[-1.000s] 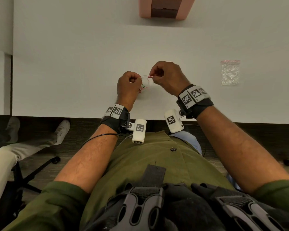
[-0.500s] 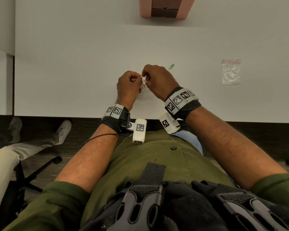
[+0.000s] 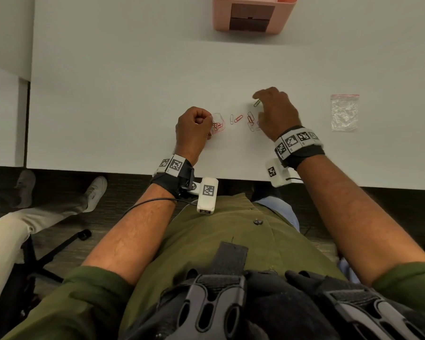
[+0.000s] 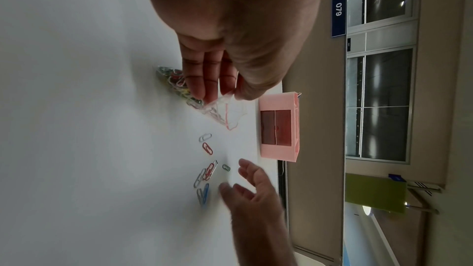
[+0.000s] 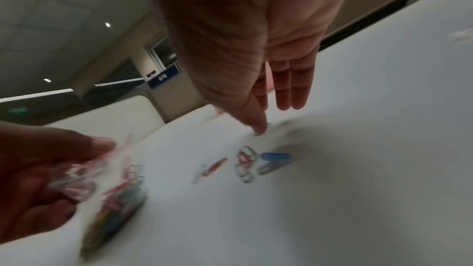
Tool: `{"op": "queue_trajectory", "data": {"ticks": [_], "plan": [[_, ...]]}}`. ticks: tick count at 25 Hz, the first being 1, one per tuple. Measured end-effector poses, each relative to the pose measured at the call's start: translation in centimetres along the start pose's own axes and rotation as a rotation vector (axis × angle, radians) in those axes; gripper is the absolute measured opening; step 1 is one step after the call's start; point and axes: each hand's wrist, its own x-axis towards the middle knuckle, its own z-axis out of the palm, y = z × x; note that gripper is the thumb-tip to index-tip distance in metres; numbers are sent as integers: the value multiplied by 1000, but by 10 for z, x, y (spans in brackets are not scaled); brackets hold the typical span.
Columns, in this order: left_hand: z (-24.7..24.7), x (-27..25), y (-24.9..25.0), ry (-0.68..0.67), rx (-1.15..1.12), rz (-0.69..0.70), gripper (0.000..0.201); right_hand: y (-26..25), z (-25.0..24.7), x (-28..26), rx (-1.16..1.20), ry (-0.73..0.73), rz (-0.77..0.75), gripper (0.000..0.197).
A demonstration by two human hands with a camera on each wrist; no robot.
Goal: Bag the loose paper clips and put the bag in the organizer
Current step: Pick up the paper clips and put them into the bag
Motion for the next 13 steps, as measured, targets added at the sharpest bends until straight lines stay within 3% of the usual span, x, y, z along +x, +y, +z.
{"op": "queue_trajectory", "data": {"ticks": [2,4,10,13], "plan": [[-1,0,0,1,5,4,7,19,5,-4,-66,-136,-34,69],[0,0,-1,-1,-2,-1,7,27,10,-9,-98,-182,-75,71],[1,-2,0,-1,-6,-11,7,25,19,-25,-87,-91,-42,50],[1,-2,-1,2,5,-9,7,21,28,-25,22,-7,60,30]]}}
